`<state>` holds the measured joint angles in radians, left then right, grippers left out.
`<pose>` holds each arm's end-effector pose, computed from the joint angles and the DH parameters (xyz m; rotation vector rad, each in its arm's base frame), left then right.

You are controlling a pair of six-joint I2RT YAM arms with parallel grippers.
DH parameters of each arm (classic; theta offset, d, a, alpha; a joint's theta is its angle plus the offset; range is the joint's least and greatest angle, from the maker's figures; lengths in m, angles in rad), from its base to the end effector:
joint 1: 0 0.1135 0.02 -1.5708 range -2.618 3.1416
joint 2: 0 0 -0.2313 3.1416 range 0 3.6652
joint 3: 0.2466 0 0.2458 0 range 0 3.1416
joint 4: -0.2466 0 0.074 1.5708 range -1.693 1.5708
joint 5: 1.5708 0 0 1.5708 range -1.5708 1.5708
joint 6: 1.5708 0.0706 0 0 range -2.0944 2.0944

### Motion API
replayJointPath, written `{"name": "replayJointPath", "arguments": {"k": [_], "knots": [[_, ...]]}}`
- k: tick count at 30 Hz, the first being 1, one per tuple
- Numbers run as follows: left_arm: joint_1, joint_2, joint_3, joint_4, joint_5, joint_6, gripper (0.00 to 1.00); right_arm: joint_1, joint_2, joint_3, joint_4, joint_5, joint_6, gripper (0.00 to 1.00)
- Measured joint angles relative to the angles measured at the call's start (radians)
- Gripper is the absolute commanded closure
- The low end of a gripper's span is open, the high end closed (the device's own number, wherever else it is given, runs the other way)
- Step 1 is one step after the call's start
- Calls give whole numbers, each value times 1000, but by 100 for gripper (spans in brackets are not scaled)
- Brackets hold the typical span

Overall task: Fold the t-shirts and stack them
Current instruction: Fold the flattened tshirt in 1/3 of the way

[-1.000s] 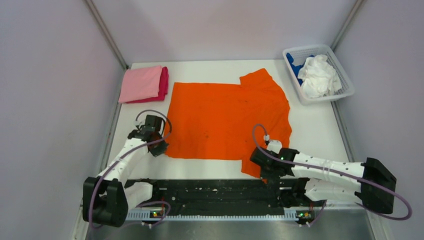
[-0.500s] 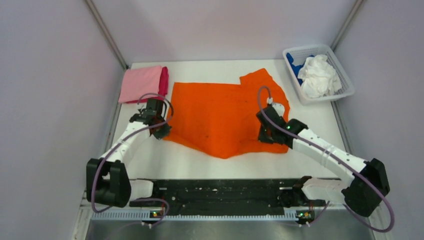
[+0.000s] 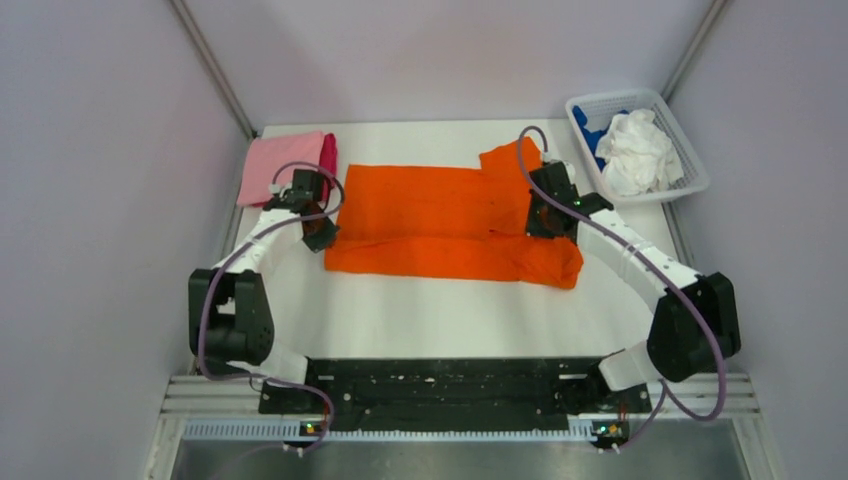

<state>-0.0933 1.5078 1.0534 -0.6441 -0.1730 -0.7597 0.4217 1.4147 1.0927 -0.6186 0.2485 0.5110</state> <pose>0.3110 -0.0169 0.1658 -0.9160 2.4781 -0.0544 0.2928 0.1123 0.2084 0.2108 2.4634 0.0865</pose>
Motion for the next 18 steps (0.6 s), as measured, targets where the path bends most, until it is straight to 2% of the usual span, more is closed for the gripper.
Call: {"name": "replayJointPath", "arguments": {"k": [6,7,8,9,10,12,13,14,17,18], "knots": [[8,90,58,47,18,13,100,-81,114,52,86,-79,-120,100],[8,106,65,53,18,13,95,-92,140,64,101,-90,-137,99],[8,125,74,56,18,13,83,-103,170,82,114,-99,-152,88],[8,140,80,58,17,14,75,-116,203,102,127,-110,-164,71],[10,160,92,56,14,10,63,-129,243,128,140,-124,-175,58],[14,191,112,53,10,18,40,-149,319,182,164,-139,-194,46],[18,205,126,49,6,19,8,-156,354,210,171,-140,-202,37],[22,220,147,38,2,13,2,-161,391,241,176,-139,-209,24],[30,227,198,18,-6,18,1,-169,446,304,187,-137,-216,2],[32,222,217,16,-7,20,1,-169,444,304,192,-140,-214,1]]}}
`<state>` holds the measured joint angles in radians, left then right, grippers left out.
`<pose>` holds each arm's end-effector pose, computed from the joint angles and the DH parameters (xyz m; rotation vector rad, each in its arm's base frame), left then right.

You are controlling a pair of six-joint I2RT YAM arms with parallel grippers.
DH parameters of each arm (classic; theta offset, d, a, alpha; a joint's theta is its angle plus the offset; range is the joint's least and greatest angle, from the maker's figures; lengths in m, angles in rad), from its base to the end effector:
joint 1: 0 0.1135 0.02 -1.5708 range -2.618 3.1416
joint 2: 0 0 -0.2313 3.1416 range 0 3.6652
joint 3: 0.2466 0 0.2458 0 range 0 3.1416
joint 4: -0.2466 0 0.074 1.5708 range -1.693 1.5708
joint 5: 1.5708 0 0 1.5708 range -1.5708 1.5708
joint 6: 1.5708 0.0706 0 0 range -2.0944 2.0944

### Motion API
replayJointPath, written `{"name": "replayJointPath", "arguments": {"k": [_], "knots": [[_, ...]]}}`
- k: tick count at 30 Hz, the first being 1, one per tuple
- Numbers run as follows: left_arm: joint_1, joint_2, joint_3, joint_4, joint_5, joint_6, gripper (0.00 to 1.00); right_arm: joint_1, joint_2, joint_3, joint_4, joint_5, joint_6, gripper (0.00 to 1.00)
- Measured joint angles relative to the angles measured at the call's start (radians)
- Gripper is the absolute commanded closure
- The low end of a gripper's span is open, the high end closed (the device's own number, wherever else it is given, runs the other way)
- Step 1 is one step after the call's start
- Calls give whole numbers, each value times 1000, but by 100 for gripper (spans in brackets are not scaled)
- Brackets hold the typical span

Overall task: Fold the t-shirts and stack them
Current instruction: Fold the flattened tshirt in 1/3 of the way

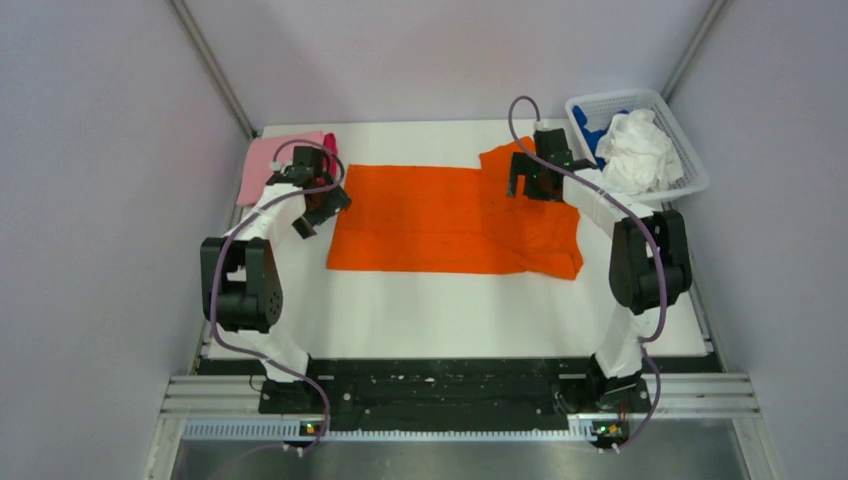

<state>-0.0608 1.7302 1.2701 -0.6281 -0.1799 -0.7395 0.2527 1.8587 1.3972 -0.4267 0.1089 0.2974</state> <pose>0.3636 -0.0095 0.1627 -0.9301 2.4595 -0.0337 0.4055 0.0968 0.1710 0.1024 2.4526 0.1080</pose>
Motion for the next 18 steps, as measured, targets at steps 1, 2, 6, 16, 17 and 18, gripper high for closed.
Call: {"name": "replayJointPath", "arguments": {"k": [1,2,6,16,17,18], "knots": [[1,-8,13,2,3,4,1,0,-13,-3,8,-6,3,1],[1,-19,16,5,8,6,1,0,-29,-14,26,-11,9,1],[0,-105,-28,70,121,19,1,5,-212,-230,153,-110,60,1],[-26,-57,-188,164,352,32,1,29,-308,-498,172,-175,124,1],[-26,-48,-200,164,352,32,1,25,-293,-499,172,-174,124,1],[-26,-37,-210,163,352,32,1,23,-277,-499,175,-172,124,1]]}}
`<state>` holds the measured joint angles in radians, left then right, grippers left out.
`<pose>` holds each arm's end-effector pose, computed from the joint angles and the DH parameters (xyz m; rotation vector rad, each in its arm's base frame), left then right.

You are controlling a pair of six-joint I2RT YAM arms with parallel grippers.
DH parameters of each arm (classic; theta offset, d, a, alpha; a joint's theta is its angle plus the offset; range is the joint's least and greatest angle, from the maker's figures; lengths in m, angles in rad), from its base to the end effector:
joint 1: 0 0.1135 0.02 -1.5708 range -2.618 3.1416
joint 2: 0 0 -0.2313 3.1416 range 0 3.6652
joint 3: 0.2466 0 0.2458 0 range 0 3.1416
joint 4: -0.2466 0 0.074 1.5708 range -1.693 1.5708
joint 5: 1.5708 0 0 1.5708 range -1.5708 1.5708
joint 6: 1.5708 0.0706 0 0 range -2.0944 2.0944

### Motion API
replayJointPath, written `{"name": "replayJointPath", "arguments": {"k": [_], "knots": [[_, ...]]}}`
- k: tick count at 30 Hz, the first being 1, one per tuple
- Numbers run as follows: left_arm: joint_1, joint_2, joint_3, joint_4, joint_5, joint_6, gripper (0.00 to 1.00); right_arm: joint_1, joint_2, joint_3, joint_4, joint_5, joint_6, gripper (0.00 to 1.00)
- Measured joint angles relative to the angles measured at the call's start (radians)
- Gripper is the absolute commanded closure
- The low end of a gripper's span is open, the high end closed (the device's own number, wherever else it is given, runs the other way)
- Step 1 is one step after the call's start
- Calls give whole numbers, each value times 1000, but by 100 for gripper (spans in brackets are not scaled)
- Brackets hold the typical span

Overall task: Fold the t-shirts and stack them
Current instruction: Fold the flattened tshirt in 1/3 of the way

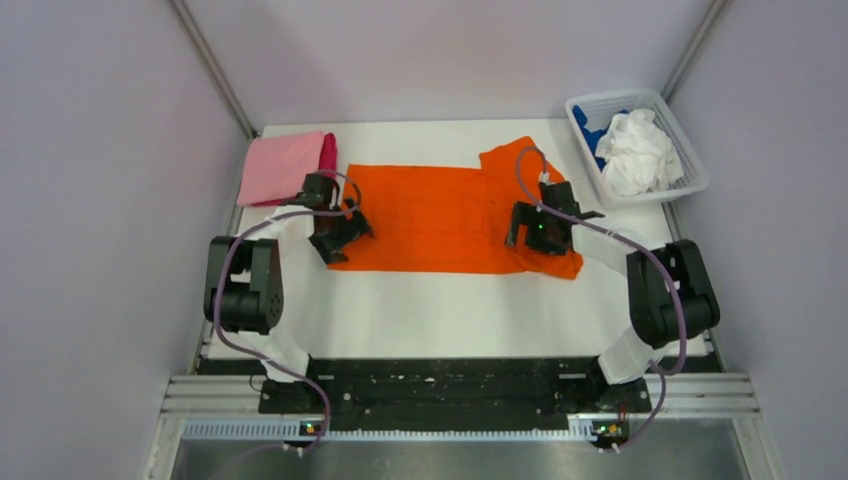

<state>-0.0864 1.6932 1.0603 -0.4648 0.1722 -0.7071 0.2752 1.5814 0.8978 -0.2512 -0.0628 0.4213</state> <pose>0.3390 -0.0415 0.1227 -0.7803 2.6192 -0.4721 0.3173 0.0942 0.1245 0.1593 2.5361 0.3604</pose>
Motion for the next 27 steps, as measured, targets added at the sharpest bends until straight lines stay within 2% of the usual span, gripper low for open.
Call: {"name": "replayJointPath", "arguments": {"k": [6,10,16,27], "knots": [[1,24,-8,5,0,3,1,-18,68,15,66,12,3,1],[1,18,-16,12,-5,3,1,-19,49,-19,112,18,16,1],[0,-100,-158,74,-4,-1,1,-21,-137,-210,131,8,55,1],[-39,-501,-509,68,-9,-87,1,26,-537,-463,-24,-2,169,1]]}}
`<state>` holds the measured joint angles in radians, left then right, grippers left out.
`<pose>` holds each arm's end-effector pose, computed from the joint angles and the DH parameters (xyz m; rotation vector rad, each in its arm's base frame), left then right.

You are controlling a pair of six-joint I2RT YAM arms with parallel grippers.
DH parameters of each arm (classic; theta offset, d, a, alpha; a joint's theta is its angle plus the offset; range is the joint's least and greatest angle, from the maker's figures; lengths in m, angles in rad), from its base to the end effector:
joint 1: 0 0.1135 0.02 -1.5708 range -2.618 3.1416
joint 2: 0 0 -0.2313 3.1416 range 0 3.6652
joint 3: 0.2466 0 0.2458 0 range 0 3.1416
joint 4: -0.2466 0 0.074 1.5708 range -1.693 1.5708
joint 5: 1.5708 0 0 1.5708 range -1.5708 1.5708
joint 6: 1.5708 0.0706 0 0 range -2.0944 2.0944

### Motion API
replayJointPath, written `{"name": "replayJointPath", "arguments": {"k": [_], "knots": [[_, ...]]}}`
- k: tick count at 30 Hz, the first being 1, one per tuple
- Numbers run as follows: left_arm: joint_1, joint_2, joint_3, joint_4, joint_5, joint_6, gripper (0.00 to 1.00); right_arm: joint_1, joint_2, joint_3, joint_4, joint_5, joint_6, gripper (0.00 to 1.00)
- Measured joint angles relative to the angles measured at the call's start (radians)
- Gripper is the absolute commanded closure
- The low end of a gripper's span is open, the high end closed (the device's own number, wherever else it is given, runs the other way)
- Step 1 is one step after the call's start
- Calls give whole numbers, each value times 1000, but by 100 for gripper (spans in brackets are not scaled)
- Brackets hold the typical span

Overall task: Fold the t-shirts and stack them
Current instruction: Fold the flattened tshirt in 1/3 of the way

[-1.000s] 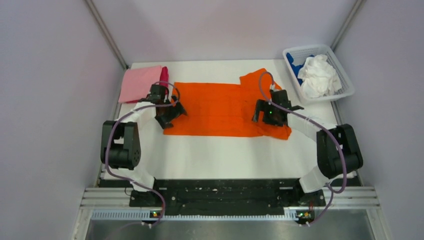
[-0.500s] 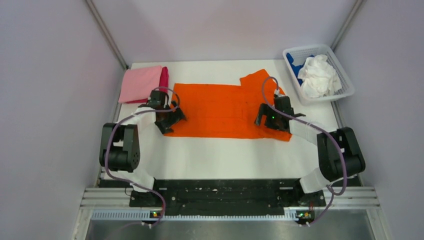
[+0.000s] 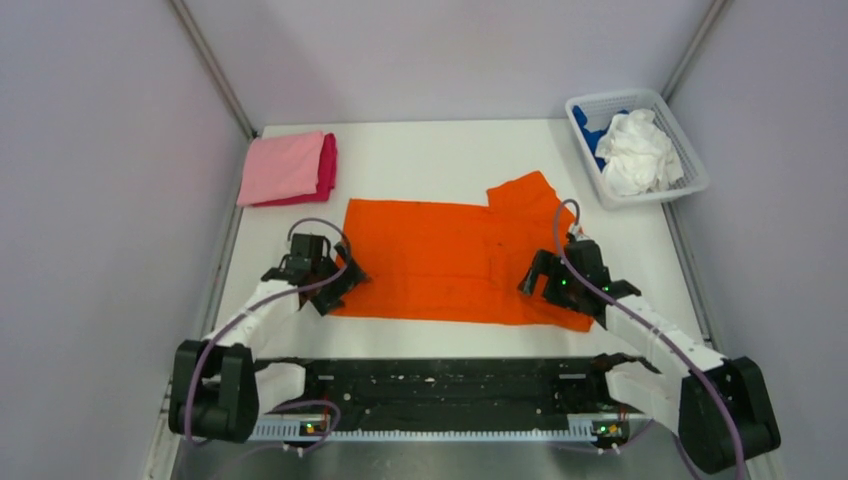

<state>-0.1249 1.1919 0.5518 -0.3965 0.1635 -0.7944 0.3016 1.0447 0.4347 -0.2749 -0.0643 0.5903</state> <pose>0.2313 -0.0406 0.1105 -0.8256 2.5568 -0.5233 0.2136 0.0712 0.1144 0.3327 2.4890 0.4595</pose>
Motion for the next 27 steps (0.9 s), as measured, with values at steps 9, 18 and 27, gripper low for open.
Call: {"name": "replayJointPath", "arguments": {"k": [9,18,27], "knots": [[-64,-275,-121,-166,-40,-95,1,24,-161,-56,-112,50,56,1],[-71,-342,-137,-225,-53,-135,1,24,-129,-37,-116,93,48,1],[-72,-306,61,-329,-129,-91,1,24,-115,124,-130,112,-10,1]]}}
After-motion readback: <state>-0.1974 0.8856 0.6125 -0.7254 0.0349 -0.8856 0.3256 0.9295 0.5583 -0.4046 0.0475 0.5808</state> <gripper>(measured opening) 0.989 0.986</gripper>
